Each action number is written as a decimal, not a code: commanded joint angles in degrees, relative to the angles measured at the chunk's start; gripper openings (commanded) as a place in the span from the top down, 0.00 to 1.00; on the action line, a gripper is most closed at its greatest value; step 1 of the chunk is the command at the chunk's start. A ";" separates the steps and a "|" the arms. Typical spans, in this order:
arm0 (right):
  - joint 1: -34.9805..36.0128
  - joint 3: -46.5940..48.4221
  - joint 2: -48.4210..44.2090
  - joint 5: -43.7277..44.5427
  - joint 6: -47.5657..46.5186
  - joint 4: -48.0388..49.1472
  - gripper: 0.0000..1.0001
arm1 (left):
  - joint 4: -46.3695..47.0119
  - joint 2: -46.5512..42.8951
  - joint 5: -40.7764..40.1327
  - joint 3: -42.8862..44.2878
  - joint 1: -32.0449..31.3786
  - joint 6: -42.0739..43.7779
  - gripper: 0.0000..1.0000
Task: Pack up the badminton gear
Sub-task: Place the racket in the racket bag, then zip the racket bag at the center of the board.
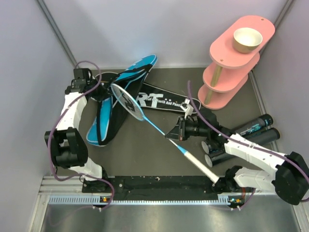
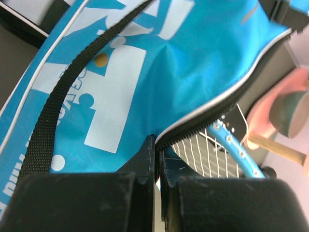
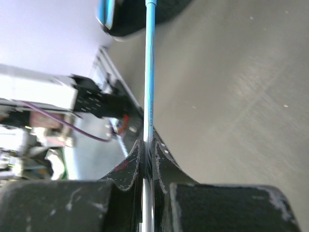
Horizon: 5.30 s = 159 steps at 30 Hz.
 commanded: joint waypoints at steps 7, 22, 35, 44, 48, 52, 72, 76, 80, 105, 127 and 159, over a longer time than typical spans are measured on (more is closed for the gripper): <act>-6.00 -9.49 0.06 -3.10 34.83 30.44 1.00 | 11.56 -7.15 6.68 -4.97 -7.04 -8.63 1.00; -9.16 -18.29 10.50 1.56 62.08 69.34 1.00 | 18.59 -7.42 12.21 -9.72 -15.21 -13.02 1.00; -9.07 -11.96 28.62 5.68 75.44 91.71 1.00 | 22.19 -5.31 16.33 -14.38 -21.37 -11.97 1.00; -8.64 1.39 37.57 -1.42 59.31 82.93 1.00 | 25.62 -6.54 24.34 -12.71 -26.03 -10.74 1.00; -8.99 4.73 41.90 -0.46 49.99 80.07 1.00 | 22.73 -7.33 25.05 -11.48 -27.44 -8.46 1.00; -10.47 8.24 40.49 -1.07 35.66 66.96 1.00 | 19.66 -6.72 27.50 -10.44 -27.79 -5.57 1.00; -14.01 21.15 33.11 6.99 9.47 33.59 1.00 | 10.68 -4.61 32.34 -9.81 -31.92 3.50 1.00; -8.12 21.53 30.48 19.44 1.38 27.67 1.00 | 15.33 -5.31 32.25 -12.96 -32.01 -0.10 1.00; -0.13 18.10 27.31 34.94 -1.26 24.24 1.00 | 18.24 -6.54 28.66 -15.25 -31.83 -2.47 1.00; 8.50 15.64 26.51 52.32 -16.65 20.79 1.00 | 31.42 -14.71 31.28 -31.60 -30.51 -9.33 1.00; 3.68 22.67 9.75 16.76 -27.37 -16.00 0.23 | 31.77 -15.85 32.69 -35.91 -28.41 -7.23 1.00; -13.12 32.69 27.23 7.79 2.81 -2.40 1.00 | 17.36 -14.64 19.96 -26.25 -29.02 3.85 0.98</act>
